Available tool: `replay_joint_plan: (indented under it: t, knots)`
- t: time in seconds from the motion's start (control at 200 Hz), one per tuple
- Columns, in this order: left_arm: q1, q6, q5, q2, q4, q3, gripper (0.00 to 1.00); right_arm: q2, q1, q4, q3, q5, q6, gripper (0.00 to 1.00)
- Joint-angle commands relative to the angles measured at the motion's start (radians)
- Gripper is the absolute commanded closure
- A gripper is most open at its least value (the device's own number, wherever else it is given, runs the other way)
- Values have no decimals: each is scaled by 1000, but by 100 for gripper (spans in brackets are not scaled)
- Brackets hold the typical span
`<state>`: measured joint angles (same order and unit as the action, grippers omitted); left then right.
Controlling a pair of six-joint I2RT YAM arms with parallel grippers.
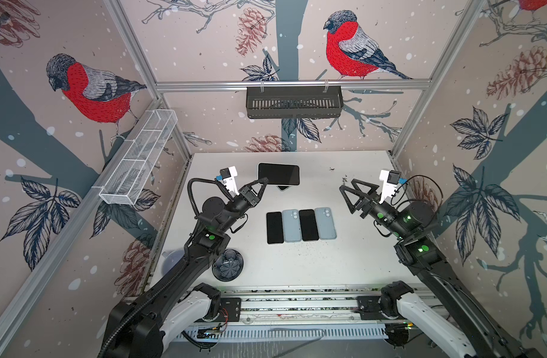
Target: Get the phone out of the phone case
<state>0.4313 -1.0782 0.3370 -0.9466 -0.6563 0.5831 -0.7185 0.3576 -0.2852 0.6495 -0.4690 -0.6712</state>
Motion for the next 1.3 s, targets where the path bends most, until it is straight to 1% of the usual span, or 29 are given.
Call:
replay_joint_plan:
  t: [0.0, 0.145, 0.245, 0.325, 0.365, 0.495, 0.64, 0.715, 0.77, 0.825, 1.001, 1.231, 1.296]
  knots:
    - [33, -78, -132, 54, -159, -59, 100, 28, 43, -43, -56, -64, -209, 0]
    - [64, -207, -199, 84, -288, -186, 100, 103, 184, -157, -195, 89, -247, 0]
    - [96, -254, -237, 83, -323, -231, 100, 96, 239, -294, -277, 92, -292, 0]
    - [114, -298, -240, 72, -344, -248, 100, 60, 277, -338, -306, 103, -291, 2]
    - [130, -326, -263, 64, -369, -262, 100, 35, 290, -377, -325, 103, -296, 3]
    - [179, -423, -324, 25, -447, -307, 100, -50, 309, -534, -373, 92, -324, 7]
    - [238, -478, -377, -17, -490, -332, 100, -125, 331, -670, -393, 86, -348, 14]
    - [261, -501, -402, -43, -539, -352, 100, -155, 338, -692, -385, 91, -353, 17]
    - [268, -517, -409, -66, -590, -366, 100, -182, 339, -691, -377, 92, -353, 22]
    - [272, -524, -402, -90, -631, -371, 100, -213, 338, -718, -376, 87, -361, 25]
    - [298, -528, -412, -127, -695, -387, 100, -304, 337, -785, -366, 77, -381, 27]
    - [310, -513, -414, -101, -675, -395, 100, -389, 337, -874, -357, 60, -408, 29]
    - [310, -510, -415, -86, -663, -399, 100, -413, 338, -903, -349, 47, -416, 32]
